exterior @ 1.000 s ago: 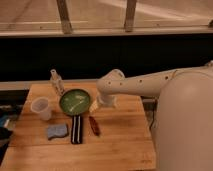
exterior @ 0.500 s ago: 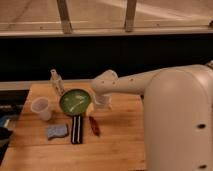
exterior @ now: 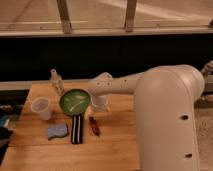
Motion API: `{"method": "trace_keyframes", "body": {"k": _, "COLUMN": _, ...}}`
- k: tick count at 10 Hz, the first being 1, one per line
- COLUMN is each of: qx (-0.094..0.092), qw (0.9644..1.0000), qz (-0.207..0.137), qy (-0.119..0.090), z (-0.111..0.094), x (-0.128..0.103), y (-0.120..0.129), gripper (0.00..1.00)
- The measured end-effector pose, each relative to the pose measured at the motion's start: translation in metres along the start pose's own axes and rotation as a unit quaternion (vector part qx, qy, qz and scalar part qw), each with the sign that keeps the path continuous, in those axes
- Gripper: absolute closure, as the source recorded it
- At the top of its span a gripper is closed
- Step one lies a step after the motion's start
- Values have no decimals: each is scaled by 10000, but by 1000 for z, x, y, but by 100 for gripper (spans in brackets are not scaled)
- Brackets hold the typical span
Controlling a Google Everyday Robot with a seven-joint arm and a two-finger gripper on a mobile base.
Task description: Drag the pepper across the table
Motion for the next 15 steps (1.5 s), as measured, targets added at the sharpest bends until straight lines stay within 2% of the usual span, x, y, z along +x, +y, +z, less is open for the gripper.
{"method": "trace_keyframes", "body": {"k": 4, "qx": 176, "qw": 9997, "qz": 92, "qy": 161, "z": 16, "x": 5, "y": 0, "gripper": 20}}
{"method": "trace_keyframes", "body": {"k": 6, "qx": 177, "qw": 9994, "qz": 193, "qy": 216, "z": 24, "x": 7, "y": -6, "gripper": 20}}
{"method": "trace_keyframes", "body": {"k": 7, "qx": 174, "qw": 9993, "qz": 231, "qy": 244, "z": 28, "x": 7, "y": -8, "gripper": 25}}
{"method": "trace_keyframes", "body": {"k": 9, "qx": 227, "qw": 9990, "qz": 269, "qy": 285, "z": 31, "x": 8, "y": -10, "gripper": 42}}
{"method": "trace_keyframes", "body": {"k": 10, "qx": 324, "qw": 9986, "qz": 259, "qy": 314, "z": 32, "x": 8, "y": -10, "gripper": 54}}
{"method": "trace_keyframes", "body": {"k": 14, "qx": 283, "qw": 9985, "qz": 308, "qy": 364, "z": 34, "x": 9, "y": -11, "gripper": 94}}
{"method": "trace_keyframes", "body": {"k": 15, "qx": 282, "qw": 9984, "qz": 312, "qy": 371, "z": 33, "x": 10, "y": -10, "gripper": 98}}
